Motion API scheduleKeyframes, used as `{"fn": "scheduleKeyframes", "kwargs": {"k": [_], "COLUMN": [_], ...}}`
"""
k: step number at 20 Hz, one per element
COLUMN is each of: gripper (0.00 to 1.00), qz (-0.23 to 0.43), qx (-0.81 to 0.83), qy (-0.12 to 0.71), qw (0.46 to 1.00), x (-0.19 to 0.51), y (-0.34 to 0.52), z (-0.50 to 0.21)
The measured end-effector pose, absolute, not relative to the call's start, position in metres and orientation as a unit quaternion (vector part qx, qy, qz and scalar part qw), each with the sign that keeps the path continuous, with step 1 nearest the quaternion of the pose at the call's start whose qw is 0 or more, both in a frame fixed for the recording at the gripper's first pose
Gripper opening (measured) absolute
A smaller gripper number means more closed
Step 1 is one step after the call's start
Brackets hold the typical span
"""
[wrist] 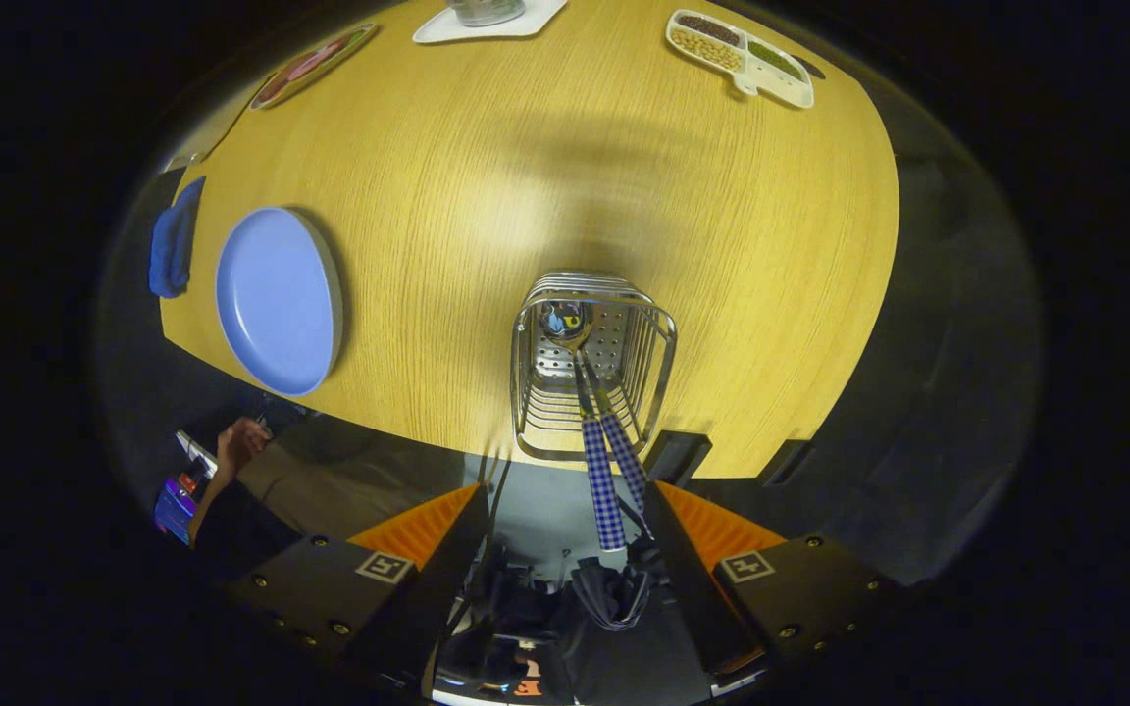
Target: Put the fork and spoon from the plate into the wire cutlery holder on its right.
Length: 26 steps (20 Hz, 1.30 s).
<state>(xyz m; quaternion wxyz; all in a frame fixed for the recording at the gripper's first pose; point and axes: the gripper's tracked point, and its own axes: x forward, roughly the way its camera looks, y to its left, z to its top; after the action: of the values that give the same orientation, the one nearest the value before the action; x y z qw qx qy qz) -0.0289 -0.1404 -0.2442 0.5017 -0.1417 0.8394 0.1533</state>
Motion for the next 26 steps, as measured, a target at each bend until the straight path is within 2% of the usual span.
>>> {"fn": "scheduleKeyframes", "kwargs": {"k": [3, 9, 11, 17, 21, 26], "gripper": [0.97, 0.97, 0.97, 0.97, 0.97, 0.97], "qz": [0.157, 0.151, 0.158, 0.124, 0.109, 0.093], "qx": [-0.133, -0.118, -0.098, -0.027, 0.015, 0.012], "qy": [0.81, 0.663, 0.617, 0.497, 0.372, 0.24], "qw": [0.55, 0.723, 0.765, 0.858, 0.922, 0.966], "x": [-0.024, 0.014, 0.015, 0.016, 0.039, 0.048], "y": [-0.133, -0.094, -0.074, -0.024, -0.004, 0.003], "z": [-0.217, -0.142, -0.131, -0.117, -0.077, -0.029]}}
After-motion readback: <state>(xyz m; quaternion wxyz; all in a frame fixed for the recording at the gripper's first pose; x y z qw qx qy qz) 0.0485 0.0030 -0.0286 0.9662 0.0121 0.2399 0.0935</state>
